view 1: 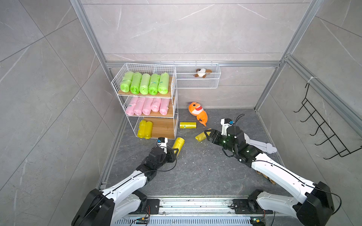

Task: Sort the rolls of trash bags by color and place them on the shelf
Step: Place the roll of trash bags on the shelf.

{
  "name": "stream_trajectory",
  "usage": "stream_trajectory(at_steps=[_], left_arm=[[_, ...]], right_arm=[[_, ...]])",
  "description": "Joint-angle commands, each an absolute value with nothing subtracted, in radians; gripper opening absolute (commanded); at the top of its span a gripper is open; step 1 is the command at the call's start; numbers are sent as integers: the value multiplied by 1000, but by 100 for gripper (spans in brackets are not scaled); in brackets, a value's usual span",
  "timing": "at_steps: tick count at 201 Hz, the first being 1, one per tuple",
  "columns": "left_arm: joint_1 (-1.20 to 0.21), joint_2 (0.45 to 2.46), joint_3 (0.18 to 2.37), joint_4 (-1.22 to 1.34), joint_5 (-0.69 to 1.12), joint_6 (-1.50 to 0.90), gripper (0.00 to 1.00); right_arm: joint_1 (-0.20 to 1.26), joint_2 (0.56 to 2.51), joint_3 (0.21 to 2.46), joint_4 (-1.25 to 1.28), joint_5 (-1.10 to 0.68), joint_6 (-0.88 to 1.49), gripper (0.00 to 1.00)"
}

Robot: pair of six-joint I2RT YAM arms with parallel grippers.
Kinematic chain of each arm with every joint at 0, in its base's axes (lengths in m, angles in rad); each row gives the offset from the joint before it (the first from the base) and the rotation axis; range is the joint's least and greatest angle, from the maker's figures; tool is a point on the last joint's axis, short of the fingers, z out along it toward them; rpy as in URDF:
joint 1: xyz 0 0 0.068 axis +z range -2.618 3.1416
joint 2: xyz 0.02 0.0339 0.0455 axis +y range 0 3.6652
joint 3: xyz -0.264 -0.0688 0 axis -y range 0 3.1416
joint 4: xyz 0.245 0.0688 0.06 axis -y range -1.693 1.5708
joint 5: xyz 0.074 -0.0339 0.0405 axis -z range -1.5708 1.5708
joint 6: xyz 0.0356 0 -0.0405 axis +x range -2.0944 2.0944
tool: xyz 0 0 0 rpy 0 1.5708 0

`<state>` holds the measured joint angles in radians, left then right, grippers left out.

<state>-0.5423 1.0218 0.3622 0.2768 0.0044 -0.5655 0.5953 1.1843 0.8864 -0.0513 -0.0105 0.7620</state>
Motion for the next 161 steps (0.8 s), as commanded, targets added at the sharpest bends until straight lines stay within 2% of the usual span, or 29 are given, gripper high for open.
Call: stream_trajectory(at_steps=[1, 45, 96, 161], left_arm=[[-517, 1012, 423, 141, -264, -465, 21], [-415, 1146, 510, 238, -354, -362, 21], [-342, 1405, 643, 374, -454, -138, 22], [-330, 1670, 781, 490, -611, 108, 26]], right_arm=[[591, 1212, 878, -61, 2, 719, 77], [592, 1226, 882, -55, -15, 716, 77], [592, 1201, 850, -66, 4, 705, 78], [592, 1173, 806, -26, 25, 710, 78]])
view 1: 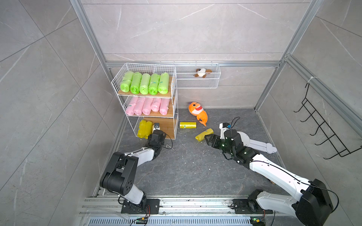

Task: Sort the rolls of trash bags by color and place them on the shelf
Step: Place the roll of trash bags on the shelf.

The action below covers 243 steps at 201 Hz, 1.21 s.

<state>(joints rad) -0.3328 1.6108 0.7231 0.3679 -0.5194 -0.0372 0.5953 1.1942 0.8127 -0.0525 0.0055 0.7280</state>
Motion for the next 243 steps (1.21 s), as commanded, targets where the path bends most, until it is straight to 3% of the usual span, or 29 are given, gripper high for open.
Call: stream_trajectory(at_steps=[1, 67, 139, 189, 243], left_arm=[[-330, 1673, 783, 491, -610, 112, 26], [-328, 1836, 880, 557, -692, 230, 29], [-310, 1956, 970, 548, -747, 301, 46], [-311, 1918, 962, 520, -749, 277, 59], [-317, 1803, 880, 489, -717, 213, 64]], right_arm=[[592, 1173, 806, -26, 25, 710, 78], [592, 1193, 800, -16, 19, 714, 78], [592, 1189, 772, 18, 37, 714, 78], [592, 1190, 762, 26, 41, 716, 78], [592, 1211, 761, 37, 40, 726, 78]])
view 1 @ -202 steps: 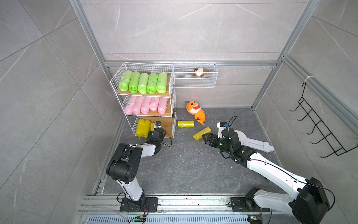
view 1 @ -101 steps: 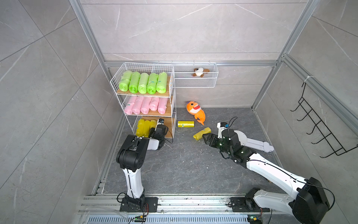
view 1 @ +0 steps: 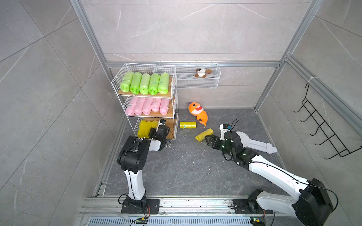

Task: Sort the rolls of trash bags by color and place them on the shelf
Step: Place the roll of trash bags on the shelf.

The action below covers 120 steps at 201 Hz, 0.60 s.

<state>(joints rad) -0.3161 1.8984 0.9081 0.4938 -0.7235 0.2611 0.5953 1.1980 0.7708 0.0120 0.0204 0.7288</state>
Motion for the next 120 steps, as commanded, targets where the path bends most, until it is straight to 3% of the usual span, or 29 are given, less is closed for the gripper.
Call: stream_trajectory(at_steps=[1, 44, 72, 120], left_arm=[[-319, 1800, 878, 489, -717, 211, 64], [-350, 1663, 786, 418, -661, 79, 67], [-388, 1542, 717, 358, -620, 4, 68], [-416, 1244, 569, 332, -367, -191, 67]], right_arm=[[591, 1211, 761, 38, 42, 726, 78], [567, 1287, 754, 71, 86, 707, 80], [503, 1402, 843, 10, -1, 690, 81], [383, 1620, 960, 38, -185, 729, 81]])
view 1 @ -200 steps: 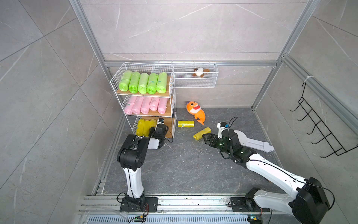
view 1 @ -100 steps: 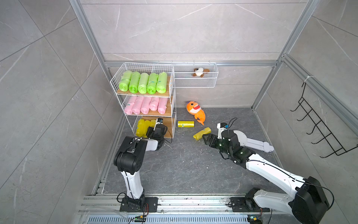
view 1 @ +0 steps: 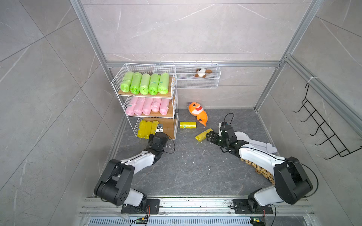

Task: Sort the rolls of trash bags by color and place them on the shelf
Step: Place the roll of trash bags on the shelf, then pick up the roll of trash bags from the center of the board.

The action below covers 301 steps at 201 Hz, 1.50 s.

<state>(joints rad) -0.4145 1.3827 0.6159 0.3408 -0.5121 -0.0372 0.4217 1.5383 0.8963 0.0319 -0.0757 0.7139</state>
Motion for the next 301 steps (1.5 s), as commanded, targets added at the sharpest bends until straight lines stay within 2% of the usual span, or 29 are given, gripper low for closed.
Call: stream_trajectory(at_steps=[1, 44, 99, 190, 244, 279, 301], left_arm=[[-416, 1239, 567, 333, -363, -195, 67], [-417, 1060, 493, 384, -127, -385, 65], [-429, 1073, 494, 462, 119, -487, 65], [-460, 1118, 519, 488, 126, -495, 64], [-465, 1121, 515, 491, 124, -502, 64], [-471, 1133, 514, 503, 129, -511, 64], [-473, 1147, 521, 503, 132, -514, 64]], right_arm=[[382, 1624, 963, 38, -189, 729, 81], [365, 1762, 1081, 15, -211, 724, 83], [336, 1850, 1130, -24, -63, 821, 83], [327, 1970, 1222, -7, -87, 900, 81], [328, 2029, 1279, -19, -90, 919, 76], [327, 2051, 1289, -18, -94, 925, 69], [327, 2044, 1281, -7, -90, 927, 59]])
